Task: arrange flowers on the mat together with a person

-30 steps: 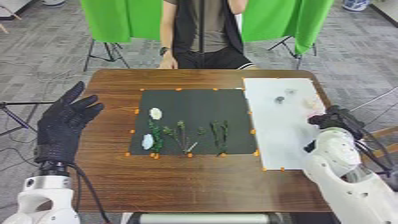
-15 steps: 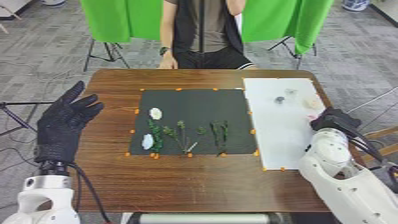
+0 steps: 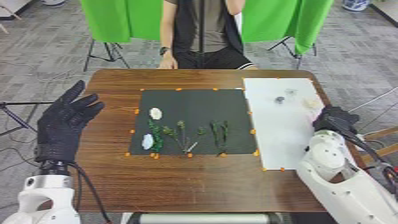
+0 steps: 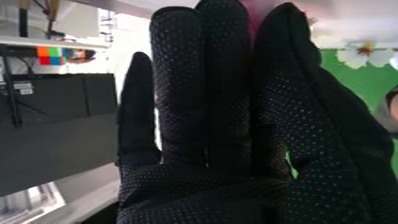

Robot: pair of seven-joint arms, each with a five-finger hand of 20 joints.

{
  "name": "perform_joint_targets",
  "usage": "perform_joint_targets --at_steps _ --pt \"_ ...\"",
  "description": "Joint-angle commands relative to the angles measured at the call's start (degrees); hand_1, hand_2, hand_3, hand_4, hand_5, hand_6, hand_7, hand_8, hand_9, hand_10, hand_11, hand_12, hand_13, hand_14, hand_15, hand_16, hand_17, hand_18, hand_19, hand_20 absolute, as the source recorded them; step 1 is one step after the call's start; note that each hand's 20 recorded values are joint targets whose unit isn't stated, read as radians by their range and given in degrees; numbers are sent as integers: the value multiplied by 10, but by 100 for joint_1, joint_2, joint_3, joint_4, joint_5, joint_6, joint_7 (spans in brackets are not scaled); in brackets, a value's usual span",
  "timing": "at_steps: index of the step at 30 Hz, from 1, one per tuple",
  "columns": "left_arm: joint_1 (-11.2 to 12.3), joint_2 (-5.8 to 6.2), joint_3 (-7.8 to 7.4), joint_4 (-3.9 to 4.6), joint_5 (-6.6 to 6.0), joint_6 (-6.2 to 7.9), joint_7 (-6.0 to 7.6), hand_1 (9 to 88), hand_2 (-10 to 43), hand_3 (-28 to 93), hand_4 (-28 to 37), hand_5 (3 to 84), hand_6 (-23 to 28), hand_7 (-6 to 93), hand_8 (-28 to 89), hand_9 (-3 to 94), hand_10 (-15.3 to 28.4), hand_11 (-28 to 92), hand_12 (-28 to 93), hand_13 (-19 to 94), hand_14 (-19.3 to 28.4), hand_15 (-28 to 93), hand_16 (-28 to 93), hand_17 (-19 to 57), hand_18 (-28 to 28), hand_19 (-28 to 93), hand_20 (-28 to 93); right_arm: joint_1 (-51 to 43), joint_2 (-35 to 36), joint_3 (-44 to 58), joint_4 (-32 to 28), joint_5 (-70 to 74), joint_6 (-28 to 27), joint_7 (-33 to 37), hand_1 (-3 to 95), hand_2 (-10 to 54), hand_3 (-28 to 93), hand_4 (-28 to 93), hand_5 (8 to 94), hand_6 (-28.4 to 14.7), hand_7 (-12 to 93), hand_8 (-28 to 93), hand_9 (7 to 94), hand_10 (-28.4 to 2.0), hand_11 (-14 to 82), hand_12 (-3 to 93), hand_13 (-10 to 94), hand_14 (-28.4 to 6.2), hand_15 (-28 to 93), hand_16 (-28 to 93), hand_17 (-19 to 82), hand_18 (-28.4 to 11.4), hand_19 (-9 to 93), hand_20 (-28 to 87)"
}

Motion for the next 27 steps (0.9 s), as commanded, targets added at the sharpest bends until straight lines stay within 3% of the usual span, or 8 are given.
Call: perform_joint_targets --at_steps 1,9,11,12,14,15,18,27 --pt "86 5 -26 -46 -48 43 38 218 65 764 -272 388 90 56 -64 392 198 236 117 301 267 503 -67 -43 268 579 211 -176 133 17 -241 -669 601 108 597 -95 575 -282 814 42 258 -51 893 -46 118 360 729 -28 499 260 201 -137 633 168" --pt "334 40 -293 -190 -81 140 249 218 65 764 -271 387 90 55 -64 390 198 235 116 300 267 503 -67 -43 268 578 212 66 208 -492 -1486 -996 1059 -677 589 -95 594 -283 817 38 255 -46 896 -49 118 368 729 -29 504 268 201 -136 639 165" --pt "400 27 -353 -150 -168 182 376 217 65 764 -271 387 89 55 -64 390 198 235 117 300 267 502 -67 -43 268 578 213 343 96 -846 -1669 -918 1055 -1099 582 -95 604 -283 817 38 254 -46 896 -50 117 369 728 -30 505 270 198 -137 639 163" --pt "395 18 -355 -126 -310 231 394 217 64 765 -272 387 89 55 -63 391 198 235 117 301 266 502 -67 -43 267 578 213 533 25 -1083 -1710 -888 1066 -1202 581 -95 604 -283 818 38 254 -45 896 -51 118 369 726 -31 506 271 194 -137 636 162" --pt "490 27 -400 -142 -536 259 568 216 64 766 -273 387 89 55 -64 390 197 235 117 305 268 512 -64 -42 266 583 217 957 -194 -1571 -1660 -839 1115 -1483 579 -95 605 -283 817 38 254 -45 895 -52 119 368 723 -32 507 271 192 -137 634 161" --pt "519 34 -415 -149 -552 252 630 215 63 766 -274 387 89 55 -64 390 198 235 118 306 270 519 -63 -40 266 586 221 1178 -324 -1811 -1602 -776 1113 -1610 578 -95 605 -283 817 38 254 -45 894 -51 120 367 722 -33 508 271 191 -136 633 161" --pt "530 36 -414 -153 -449 233 561 214 64 765 -276 387 89 56 -63 394 198 238 119 313 272 546 -60 -34 263 596 232 1687 -658 -2391 -1443 -713 1042 -1913 574 -95 610 -283 817 40 253 -45 892 -51 124 364 722 -34 510 269 189 -136 629 160" --pt "403 95 -323 -140 -474 194 617 213 63 767 -277 387 89 55 -63 395 199 241 119 309 271 544 -72 -31 260 592 246 3138 -1246 -4216 -533 -676 768 -2374 569 -95 613 -283 816 42 255 -48 890 -55 140 356 717 -35 509 271 180 -143 612 160"
